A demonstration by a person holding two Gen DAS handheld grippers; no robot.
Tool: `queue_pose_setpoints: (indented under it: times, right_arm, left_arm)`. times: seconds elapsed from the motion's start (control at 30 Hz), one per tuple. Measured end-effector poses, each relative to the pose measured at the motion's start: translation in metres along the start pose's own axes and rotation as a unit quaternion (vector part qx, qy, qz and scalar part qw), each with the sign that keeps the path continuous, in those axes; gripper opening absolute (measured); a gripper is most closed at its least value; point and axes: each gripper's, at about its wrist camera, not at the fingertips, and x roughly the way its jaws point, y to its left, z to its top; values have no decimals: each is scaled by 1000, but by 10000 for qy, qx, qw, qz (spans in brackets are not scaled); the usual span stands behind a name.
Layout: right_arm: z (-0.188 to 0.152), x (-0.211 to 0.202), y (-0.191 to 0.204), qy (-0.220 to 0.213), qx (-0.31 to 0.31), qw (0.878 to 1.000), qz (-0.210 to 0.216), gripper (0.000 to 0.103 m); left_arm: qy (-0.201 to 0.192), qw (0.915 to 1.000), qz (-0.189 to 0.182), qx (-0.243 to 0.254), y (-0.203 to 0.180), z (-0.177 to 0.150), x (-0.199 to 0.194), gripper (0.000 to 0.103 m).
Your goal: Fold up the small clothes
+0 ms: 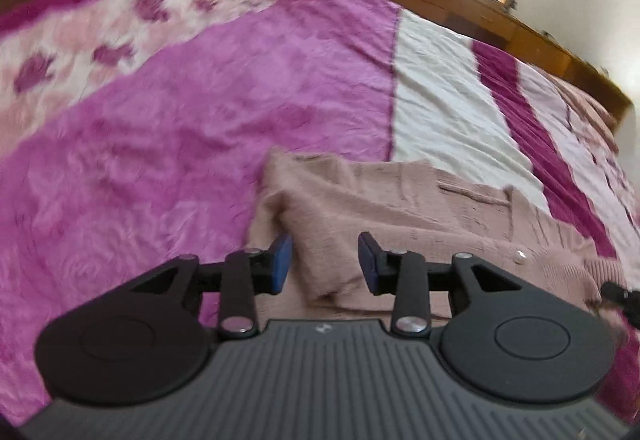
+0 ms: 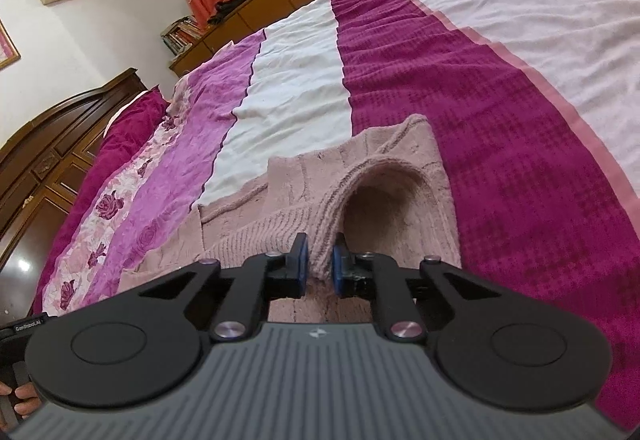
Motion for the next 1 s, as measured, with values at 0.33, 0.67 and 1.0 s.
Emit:
queue_pose_setpoints:
  times: [0.33, 0.67, 1.0]
  right_arm:
    - [-1, -2, -5, 68, 123, 9999, 67, 16]
    - [10, -3, -5, -137, 82, 9996, 226, 11]
    - [50, 25, -24, -535, 851, 9948, 157, 9]
  left_arm:
    - [369, 9952, 615, 669, -29, -19, 38, 39]
    - [475, 9972, -206, -538, 20, 5, 33, 12]
    - [106, 9829, -439, -1783, 49, 50, 63, 12]
